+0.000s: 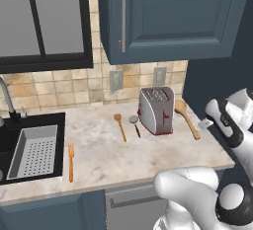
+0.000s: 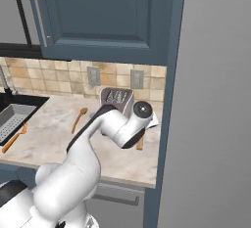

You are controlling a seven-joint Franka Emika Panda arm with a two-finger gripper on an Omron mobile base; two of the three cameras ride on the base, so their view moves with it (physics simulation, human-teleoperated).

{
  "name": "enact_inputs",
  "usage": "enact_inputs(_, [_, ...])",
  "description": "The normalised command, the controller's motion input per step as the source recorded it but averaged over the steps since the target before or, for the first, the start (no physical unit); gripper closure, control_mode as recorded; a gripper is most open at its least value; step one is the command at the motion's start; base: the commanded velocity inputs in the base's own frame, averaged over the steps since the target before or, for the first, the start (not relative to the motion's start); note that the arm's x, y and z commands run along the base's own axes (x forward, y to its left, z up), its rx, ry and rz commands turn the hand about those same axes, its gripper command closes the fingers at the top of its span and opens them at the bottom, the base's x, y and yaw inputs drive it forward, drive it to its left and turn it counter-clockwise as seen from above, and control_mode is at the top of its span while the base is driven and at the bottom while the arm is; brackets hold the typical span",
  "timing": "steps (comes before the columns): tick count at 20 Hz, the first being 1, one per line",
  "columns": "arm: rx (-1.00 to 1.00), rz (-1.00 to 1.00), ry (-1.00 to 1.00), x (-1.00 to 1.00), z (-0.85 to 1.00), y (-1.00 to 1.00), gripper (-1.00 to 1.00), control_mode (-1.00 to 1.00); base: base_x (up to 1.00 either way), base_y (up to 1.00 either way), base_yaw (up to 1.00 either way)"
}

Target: Organize the utensils by type. Pick up the wooden spoons from the counter and place them in the open cabinet. Then pick up the metallic utensils from the counter and place them in the open drawer.

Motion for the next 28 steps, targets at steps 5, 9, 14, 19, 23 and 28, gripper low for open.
enact_inputs(5, [0.00,-0.02,0.02,0.38,-0.24,-0.03,-1.00,-1.00,0.00,0.00,0.00])
enact_inputs(9, [0.00,-0.07,0.01,0.36,-0.20,0.00,-1.00,-1.00,0.00,0.00,0.00])
enact_inputs(14, [0.00,-0.06,0.05,0.33,-0.23,-0.01,-1.00,-1.00,0.00,0.00,0.00])
enact_inputs(19, [0.00,-0.01,0.08,0.27,-0.20,-0.05,-1.00,-1.00,0.00,0.00,0.00])
enact_inputs(23, [0.00,0.00,0.09,0.24,-0.17,0.00,-1.00,-1.00,0.00,0.00,0.00])
enact_inputs(28, [0.00,0.00,0.04,0.06,-0.15,-0.01,-1.00,-1.00,0.00,0.00,0.00])
